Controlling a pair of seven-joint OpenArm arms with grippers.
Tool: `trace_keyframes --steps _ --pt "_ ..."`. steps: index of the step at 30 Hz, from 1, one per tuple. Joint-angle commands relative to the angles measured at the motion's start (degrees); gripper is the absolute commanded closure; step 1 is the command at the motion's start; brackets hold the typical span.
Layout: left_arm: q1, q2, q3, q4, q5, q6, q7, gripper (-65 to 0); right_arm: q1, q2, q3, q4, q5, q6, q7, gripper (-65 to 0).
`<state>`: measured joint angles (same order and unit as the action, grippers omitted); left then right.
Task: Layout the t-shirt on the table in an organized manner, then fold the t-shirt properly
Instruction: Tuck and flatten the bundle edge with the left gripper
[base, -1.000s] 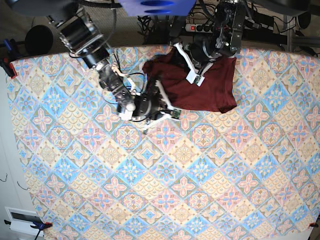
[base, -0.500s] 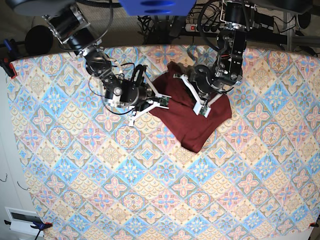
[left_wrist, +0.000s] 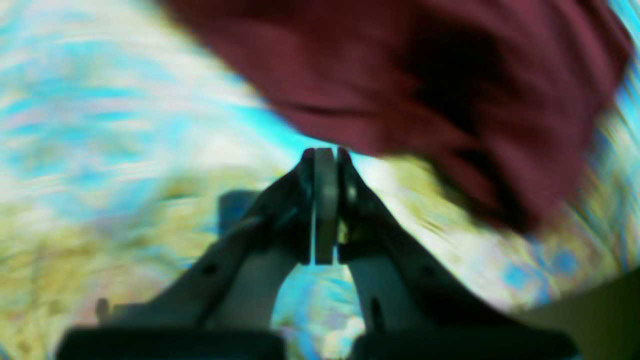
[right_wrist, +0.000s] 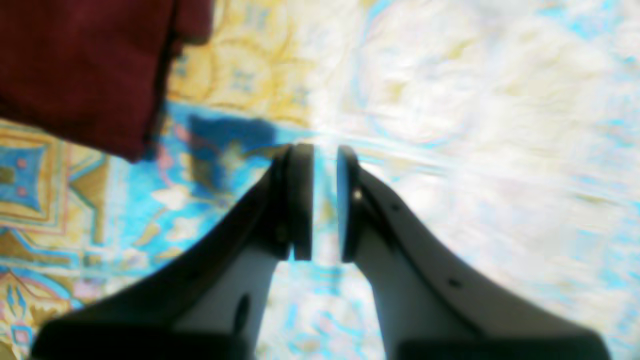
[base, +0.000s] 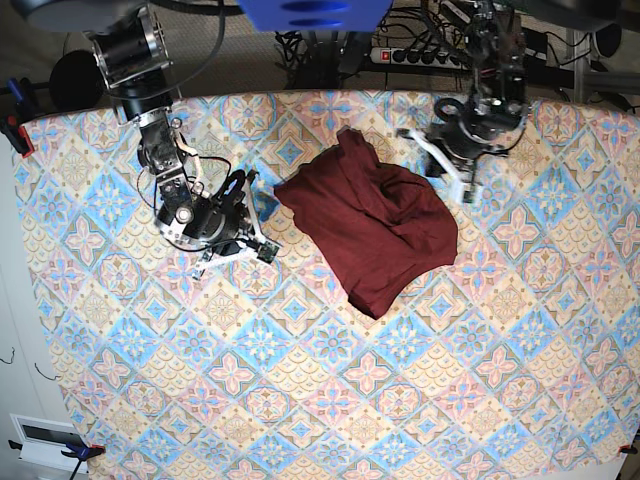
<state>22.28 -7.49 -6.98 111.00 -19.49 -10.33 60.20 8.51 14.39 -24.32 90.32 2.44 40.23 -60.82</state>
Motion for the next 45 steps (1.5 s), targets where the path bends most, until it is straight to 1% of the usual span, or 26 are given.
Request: trace_keyframes --steps 1,3,5,7,10,12,15,19,21,25,28,33,37,41,43,45 --pt "-0.2 1.6 -4.1 1.0 -2.4 -0.3 -0.9 0.0 1.2 -0.8 0.4 -0.3 0.3 -0.2 1.9 -7.5" --pt "-0.6 4.2 -7.9 1.0 -4.1 -0.3 -0.9 0.0 1.2 -2.4 0.5 -3.1 0.2 -0.2 3.8 -7.5" --pt "-1.9 6.5 -9.9 1.1 -6.5 -0.3 -0.8 0.0 1.2 -3.8 0.5 -5.4 0.2 -0.2 5.3 -7.4" --pt "-2.4 8.5 -10.0 1.6 -9.9 -0.3 -0.8 0.0 1.2 -4.7 0.5 -7.0 0.2 -0.2 6.4 -7.4" --pt "-2.7 11.0 -10.0 3.8 -15.9 -0.3 -0.8 0.0 1.2 -4.7 0.5 -7.7 0.2 -0.2 6.4 -7.4" --pt "-4.6 11.9 -8.7 4.3 -18.5 -0.3 -0.8 0.0 1.2 -4.7 0.5 -7.8 0.2 -0.2 6.5 -7.4" --pt "-6.6 12.1 -5.0 3.1 -17.7 -0.3 -0.8 0.0 1.2 -4.7 0.5 -7.9 0.2 -0.2 6.5 -7.4" --pt "-8.9 13.4 -2.4 -2.0 -13.3 -0.3 -0.9 0.0 1.2 -4.7 0.5 -7.8 0.2 -0.2 6.5 -7.4" --pt "-9.7 13.6 -2.4 -5.1 -11.7 -0.3 -0.9 0.0 1.2 -4.7 0.5 -7.7 0.2 -0.2 6.5 -7.4" --pt "-9.3 12.9 -2.8 -9.2 -11.0 -0.2 -0.8 0.0 1.0 -4.7 0.5 -7.5 0.2 -0.2 6.4 -7.4" --pt "-7.5 9.6 -2.8 -11.0 -11.1 -0.2 -0.8 0.0 1.0 -4.7 0.5 -7.5 0.2 -0.2 6.4 -7.4" --pt "-4.3 6.3 -3.5 -12.1 -11.2 -0.2 -1.3 0.0 1.0 -4.7 0.5 -7.5 0.2 -0.2 6.4 -7.4" --pt "-2.2 5.9 -6.8 -12.2 -11.3 -0.2 -1.3 0.0 1.0 -4.7 0.5 -7.5 0.3 -0.2 6.4 -7.4" --pt "-2.0 5.9 -7.8 -12.0 -11.7 -0.2 -1.0 0.0 1.0 -4.7 0.5 -7.4 0.4 -0.2 6.4 -7.4" --pt "-1.3 5.9 -7.8 -10.0 -13.4 -0.4 -0.9 0.0 1.0 -4.7 0.5 -7.4 0.4 -0.2 6.4 -7.4" --pt "-0.2 5.9 -7.8 -6.1 -17.2 -0.5 -1.3 0.0 1.0 -4.7 0.5 -7.3 0.4 -0.2 6.4 -7.4"
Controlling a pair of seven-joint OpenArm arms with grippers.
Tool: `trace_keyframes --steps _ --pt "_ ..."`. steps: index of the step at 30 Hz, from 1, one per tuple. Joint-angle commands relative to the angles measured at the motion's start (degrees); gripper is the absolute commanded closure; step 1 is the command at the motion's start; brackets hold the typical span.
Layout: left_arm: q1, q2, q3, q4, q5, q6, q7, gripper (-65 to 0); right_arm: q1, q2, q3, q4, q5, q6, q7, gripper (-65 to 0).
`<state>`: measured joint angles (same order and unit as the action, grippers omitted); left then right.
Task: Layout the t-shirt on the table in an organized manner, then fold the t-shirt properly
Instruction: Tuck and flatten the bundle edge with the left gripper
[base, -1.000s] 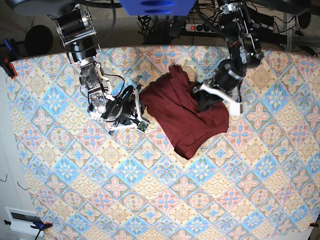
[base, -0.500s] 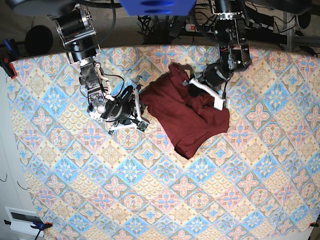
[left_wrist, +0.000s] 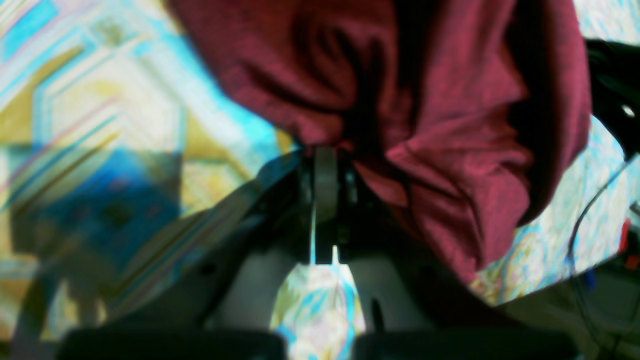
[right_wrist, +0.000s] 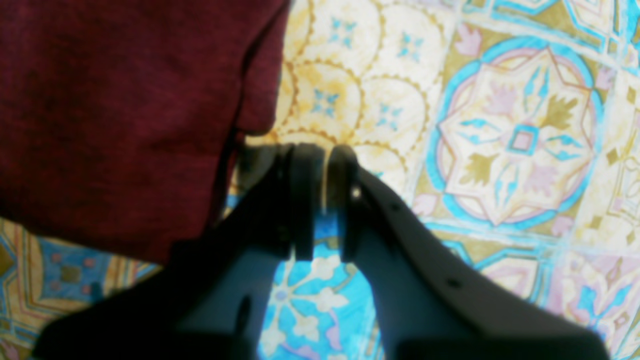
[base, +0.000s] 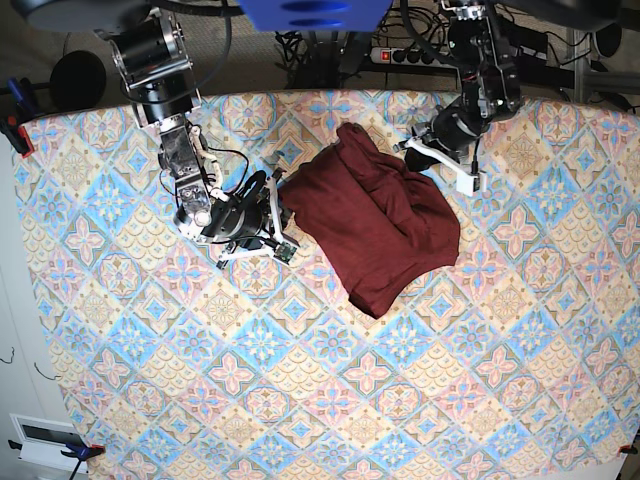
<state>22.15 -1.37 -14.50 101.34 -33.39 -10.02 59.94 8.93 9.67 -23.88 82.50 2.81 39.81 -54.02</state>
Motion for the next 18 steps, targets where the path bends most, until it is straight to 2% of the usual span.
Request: trace_keyframes --steps 1,5,10,12,18 --pt "0.1 -0.3 -0.3 5.3 -5.2 -0.8 -1.0 0.0 0.6 0.0 0.2 0.9 0.0 0.2 -0.4 -7.4" --pt "-1.2 0.0 -0.3 9.1 -11.7 -0.6 -0.6 0.0 0.5 -0.1 2.8 4.1 0.0 0.2 -0.4 -7.4" --pt "-3.3 0.3 -0.2 8.2 -13.1 -0.2 1.4 -0.7 0.5 -0.7 4.7 5.5 0.0 0.2 -0.8 -7.4" --pt "-3.5 0.3 -0.3 7.8 -13.3 1.6 1.5 -6.8 0.5 -0.7 4.7 5.5 0.0 0.2 -0.7 -7.4" --pt "-3.6 0.2 -0.3 7.8 -13.2 6.5 1.3 -31.1 0.5 -0.7 4.7 5.6 0.0 0.2 -0.7 -7.4"
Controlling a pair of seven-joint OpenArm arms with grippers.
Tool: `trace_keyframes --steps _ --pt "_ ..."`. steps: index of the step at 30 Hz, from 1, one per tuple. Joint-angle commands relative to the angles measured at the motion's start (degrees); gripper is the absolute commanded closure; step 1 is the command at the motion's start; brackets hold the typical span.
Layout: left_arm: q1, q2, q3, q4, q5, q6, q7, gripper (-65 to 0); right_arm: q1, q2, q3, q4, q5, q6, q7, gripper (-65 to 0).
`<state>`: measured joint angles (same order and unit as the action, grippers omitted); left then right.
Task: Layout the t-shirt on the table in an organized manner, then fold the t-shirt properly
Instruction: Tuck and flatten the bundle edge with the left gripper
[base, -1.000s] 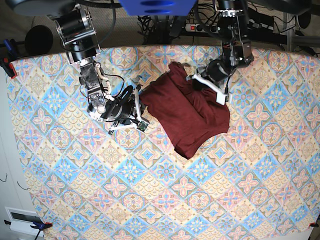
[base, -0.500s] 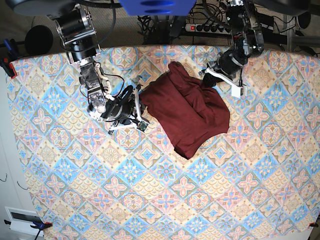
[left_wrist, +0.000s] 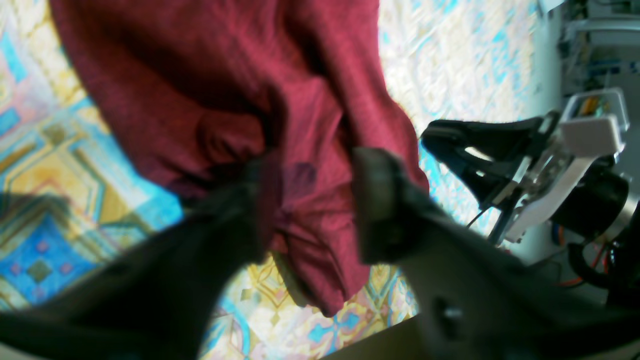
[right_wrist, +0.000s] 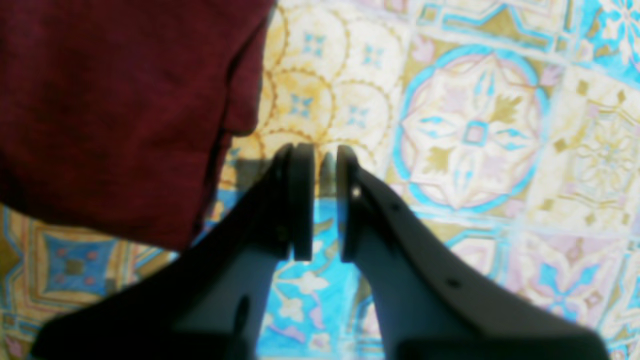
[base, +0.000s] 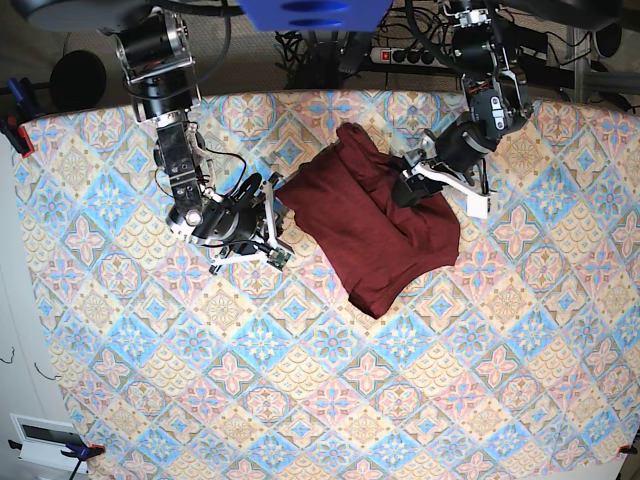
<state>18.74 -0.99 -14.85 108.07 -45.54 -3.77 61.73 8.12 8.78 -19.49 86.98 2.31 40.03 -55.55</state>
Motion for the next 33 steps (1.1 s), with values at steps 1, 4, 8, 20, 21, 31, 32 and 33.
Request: trace_keyframes --steps 1,4,8,20,21,31,32,33 --pt "-0.2 -0.2 0.0 0.7 -1.0 0.9 -0.5 -34.4 1.3 0.1 0.3 1.2 0.6 0.0 0.8 -7.4" --pt "-1.5 -0.1 0.3 -2.3 -1.0 1.5 -0.5 -39.6 1.3 0.1 0.3 1.2 0.6 0.0 0.9 -7.4" --pt "-4.5 -0.1 0.5 -8.6 -1.2 1.5 -0.5 -39.7 1.3 0.1 0.3 1.2 0.6 0.0 0.8 -7.4" --pt "-4.7 -1.6 0.9 -10.0 -1.2 0.0 0.8 0.0 1.3 0.1 0.3 1.2 0.6 0.0 0.7 -7.4" --pt "-4.5 -2.3 0.9 -10.0 -1.2 -0.1 0.8 0.0 1.3 0.1 0.3 1.2 0.6 0.0 0.8 -7.4" --pt "-2.6 -5.8 -3.9 -14.3 -0.9 -0.4 0.7 0.0 1.2 0.1 0.1 1.2 0.6 0.0 0.7 -7.4" --pt "-3.1 -5.9 -4.1 -16.0 -0.9 -0.4 0.8 0.0 1.2 0.1 0.0 1.2 0.6 0.0 0.7 -7.4" --pt "-3.5 -6.0 -4.1 -17.3 -0.9 -0.4 0.8 0.0 1.2 0.1 0.0 1.2 0.6 0.0 0.7 -7.4"
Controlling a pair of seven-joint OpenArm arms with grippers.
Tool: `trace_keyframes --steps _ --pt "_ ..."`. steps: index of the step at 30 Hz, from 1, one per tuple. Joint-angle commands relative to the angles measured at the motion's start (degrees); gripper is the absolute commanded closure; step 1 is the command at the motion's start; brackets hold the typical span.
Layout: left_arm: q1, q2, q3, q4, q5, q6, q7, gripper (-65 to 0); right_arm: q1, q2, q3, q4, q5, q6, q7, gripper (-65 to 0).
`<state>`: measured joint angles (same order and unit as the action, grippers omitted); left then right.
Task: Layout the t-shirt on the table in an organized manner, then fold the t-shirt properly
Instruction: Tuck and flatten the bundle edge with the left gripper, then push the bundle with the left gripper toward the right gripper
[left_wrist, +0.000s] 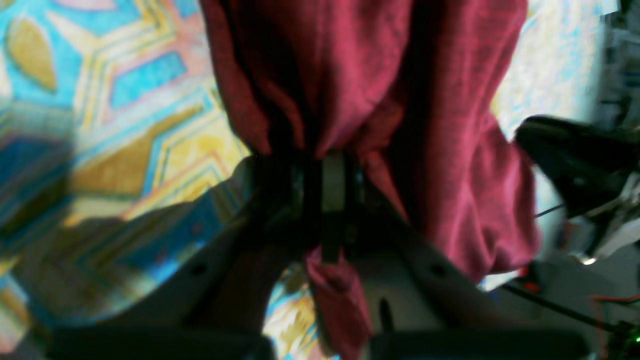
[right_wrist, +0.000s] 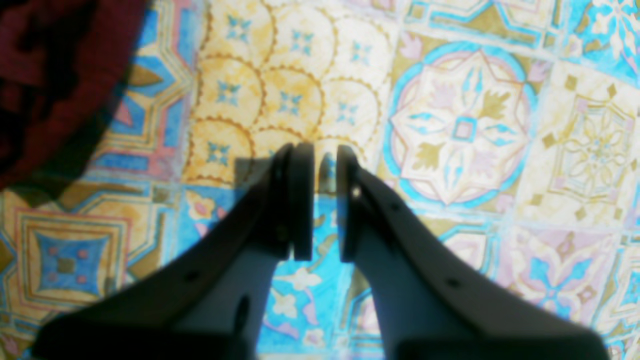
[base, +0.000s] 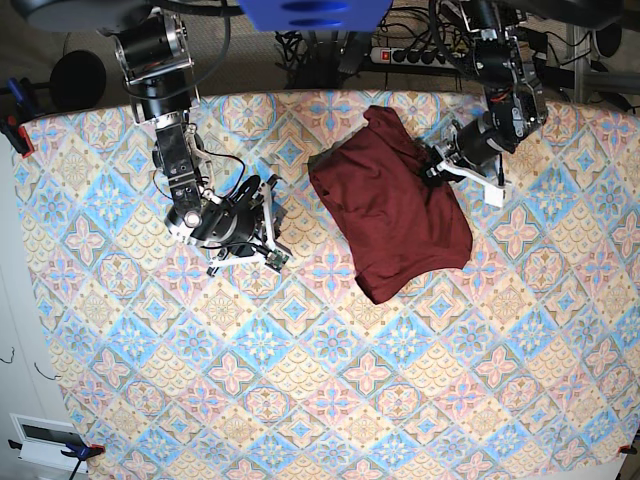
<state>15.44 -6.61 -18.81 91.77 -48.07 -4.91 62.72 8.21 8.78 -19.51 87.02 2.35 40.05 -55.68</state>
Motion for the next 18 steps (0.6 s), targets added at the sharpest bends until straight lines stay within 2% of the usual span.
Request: trace_keyframes --steps 1,5,8,11,15,18 --pt "-0.6 -0.8 0.0 -2.2 1.6 0.7 -0.1 0.0 0.5 0.2 0.0 1.4 0.5 -0.1 0.9 -7.4" --pt "-0.6 -1.3 0.2 -1.8 1.2 0.6 0.3 0.0 -1.7 0.2 0.0 5.9 0.6 -0.1 0.9 -7.4" --pt "-0.5 -1.9 0.1 0.8 -1.6 0.6 2.3 0.0 -3.9 0.2 -0.1 11.3 0.6 -0.1 0.9 -7.4" --pt "-0.8 -3.6 0.1 3.0 -5.3 0.6 4.9 -6.3 -6.1 0.2 -0.1 17.2 0.9 -0.1 0.9 -7.4" --pt "0.3 -6.1 -0.5 5.7 -9.4 0.6 5.4 -13.1 -9.5 0.2 0.0 21.8 6.8 -0.1 0.9 -7.4" --pt "1.5 -7.5 -3.2 6.7 -12.2 0.6 5.2 -13.4 -10.9 0.2 0.4 22.6 11.8 -0.1 1.1 -7.4"
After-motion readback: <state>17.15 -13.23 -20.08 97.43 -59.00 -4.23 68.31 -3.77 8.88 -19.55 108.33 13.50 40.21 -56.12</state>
